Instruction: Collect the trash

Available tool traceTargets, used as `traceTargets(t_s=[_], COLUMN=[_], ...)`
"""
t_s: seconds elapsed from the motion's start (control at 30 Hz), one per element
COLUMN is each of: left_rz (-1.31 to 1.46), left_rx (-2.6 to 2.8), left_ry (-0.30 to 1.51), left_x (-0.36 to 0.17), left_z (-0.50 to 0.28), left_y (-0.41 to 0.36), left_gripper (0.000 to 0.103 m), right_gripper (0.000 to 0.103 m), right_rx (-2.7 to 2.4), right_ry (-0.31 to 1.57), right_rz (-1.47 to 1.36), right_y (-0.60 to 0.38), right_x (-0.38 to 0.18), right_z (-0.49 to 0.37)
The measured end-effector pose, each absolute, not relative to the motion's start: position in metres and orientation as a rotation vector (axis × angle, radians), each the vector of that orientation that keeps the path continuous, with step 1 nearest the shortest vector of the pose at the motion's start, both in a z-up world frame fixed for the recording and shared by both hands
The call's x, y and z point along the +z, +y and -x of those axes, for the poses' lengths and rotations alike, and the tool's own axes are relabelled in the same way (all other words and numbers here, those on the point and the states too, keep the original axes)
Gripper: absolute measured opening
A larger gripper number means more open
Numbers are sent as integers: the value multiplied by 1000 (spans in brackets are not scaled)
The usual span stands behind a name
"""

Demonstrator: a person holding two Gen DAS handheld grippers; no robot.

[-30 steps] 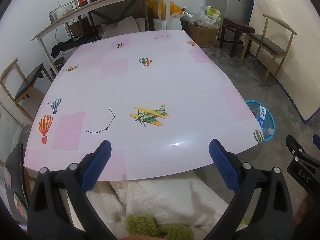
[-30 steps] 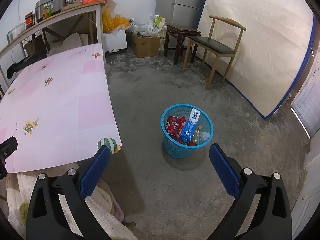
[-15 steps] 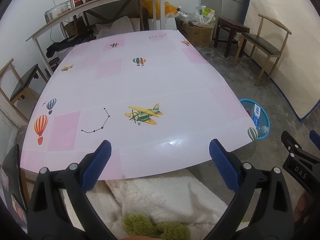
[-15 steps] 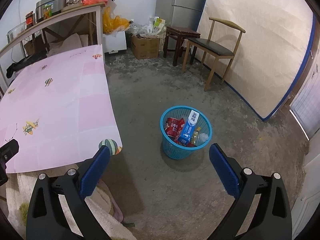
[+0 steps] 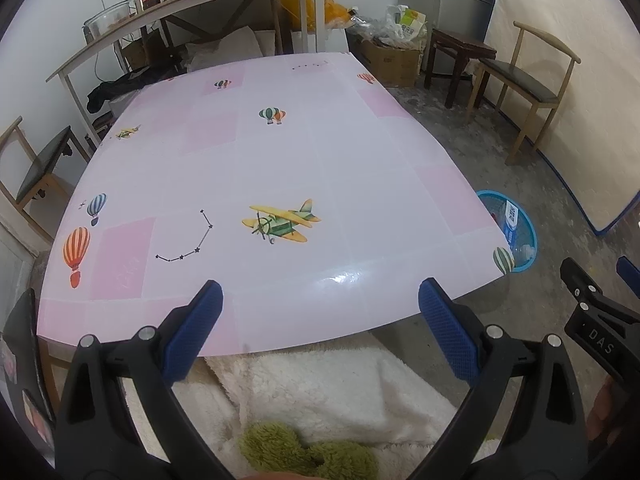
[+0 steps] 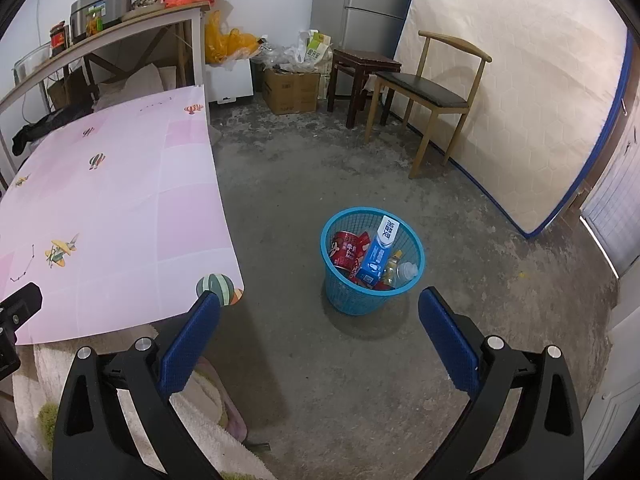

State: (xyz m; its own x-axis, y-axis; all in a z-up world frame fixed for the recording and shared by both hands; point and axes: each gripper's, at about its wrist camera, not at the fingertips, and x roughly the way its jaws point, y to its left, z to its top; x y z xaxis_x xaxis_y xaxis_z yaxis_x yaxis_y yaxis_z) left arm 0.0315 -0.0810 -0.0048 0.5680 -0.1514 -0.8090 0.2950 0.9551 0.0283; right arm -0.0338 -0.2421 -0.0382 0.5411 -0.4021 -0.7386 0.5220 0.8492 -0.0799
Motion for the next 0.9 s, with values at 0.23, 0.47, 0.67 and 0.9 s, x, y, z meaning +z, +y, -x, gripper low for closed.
traceTargets(t_s=[0.23, 0.47, 0.67, 0.9], left_rz=[-166, -167, -167, -166], left_rx=[-266, -266, -268, -270], left_ry=[934, 935, 936, 935], left_x=[-7, -7, -8, -8], left_z=[-31, -31, -30, -29], left_y=[-82, -82, -83, -84], left_gripper=[94, 94, 94, 94], right_gripper=[97, 97, 97, 97], right_rx=[-552, -552, -553, -553], right_ry=[832, 832, 832, 829], right_rz=[-157, -156, -156, -157], right_y=[-242, -242, -242, -242], right_x=[-38, -38, -37, -37], right_z=[34, 34, 33, 34])
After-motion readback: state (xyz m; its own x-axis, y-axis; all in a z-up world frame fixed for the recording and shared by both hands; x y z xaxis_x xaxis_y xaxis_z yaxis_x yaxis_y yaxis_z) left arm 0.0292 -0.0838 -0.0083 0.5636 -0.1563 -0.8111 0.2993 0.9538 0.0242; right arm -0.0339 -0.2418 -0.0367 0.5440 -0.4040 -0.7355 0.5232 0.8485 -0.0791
